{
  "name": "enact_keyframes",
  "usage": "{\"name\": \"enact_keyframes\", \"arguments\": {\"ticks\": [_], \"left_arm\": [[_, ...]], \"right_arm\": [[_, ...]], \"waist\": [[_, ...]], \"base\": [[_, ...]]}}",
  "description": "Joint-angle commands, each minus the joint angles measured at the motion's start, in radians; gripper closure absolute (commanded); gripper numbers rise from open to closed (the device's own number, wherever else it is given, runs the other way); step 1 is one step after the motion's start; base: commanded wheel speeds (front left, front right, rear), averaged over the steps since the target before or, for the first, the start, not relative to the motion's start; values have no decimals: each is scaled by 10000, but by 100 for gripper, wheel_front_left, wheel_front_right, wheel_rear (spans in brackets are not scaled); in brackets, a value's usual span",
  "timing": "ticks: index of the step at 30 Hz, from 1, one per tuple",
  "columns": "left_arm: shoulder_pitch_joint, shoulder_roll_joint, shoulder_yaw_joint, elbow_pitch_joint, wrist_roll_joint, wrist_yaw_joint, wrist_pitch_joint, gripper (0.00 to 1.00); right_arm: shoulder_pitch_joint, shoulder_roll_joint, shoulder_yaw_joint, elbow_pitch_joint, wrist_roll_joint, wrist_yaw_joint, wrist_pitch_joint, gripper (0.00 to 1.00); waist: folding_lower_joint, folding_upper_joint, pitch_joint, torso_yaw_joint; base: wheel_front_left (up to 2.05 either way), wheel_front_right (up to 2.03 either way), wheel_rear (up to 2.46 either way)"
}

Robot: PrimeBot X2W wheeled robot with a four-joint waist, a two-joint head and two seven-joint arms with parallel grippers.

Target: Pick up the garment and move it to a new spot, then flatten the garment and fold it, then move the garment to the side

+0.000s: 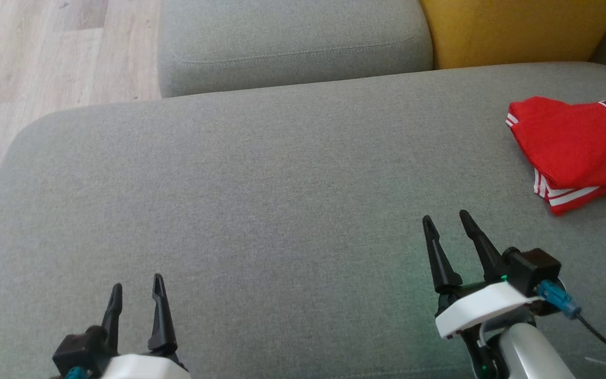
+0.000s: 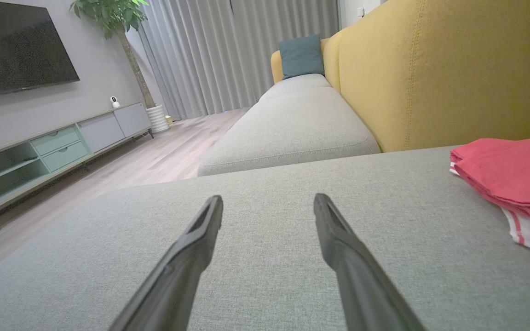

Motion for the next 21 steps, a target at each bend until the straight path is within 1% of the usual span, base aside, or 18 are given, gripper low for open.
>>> {"name": "enact_keyframes", "arguments": {"ticks": [1, 16, 17, 21], "left_arm": [[-361, -11, 390, -335, 114, -66, -124, 0], [-482, -11, 358, -291, 302, -167, -124, 0], [-9, 0, 0, 23, 215, -170, 1, 100], [128, -19, -73, 663, 201, -169, 31, 100]], "right_arm": [[-244, 85, 151, -386, -72, 65, 2, 0], [-152, 85, -70, -460, -216, 65, 123, 0], [125, 2, -259, -99, -144, 0, 116, 100], [433, 0, -228, 501, -113, -2, 116, 100]], "waist": [[0, 0, 5, -19], [0, 0, 32, -28], [0, 0, 32, -28], [0, 0, 33, -26]], "base": [[0, 0, 0], [0, 0, 0], [0, 0, 0], [0, 0, 0]]}}
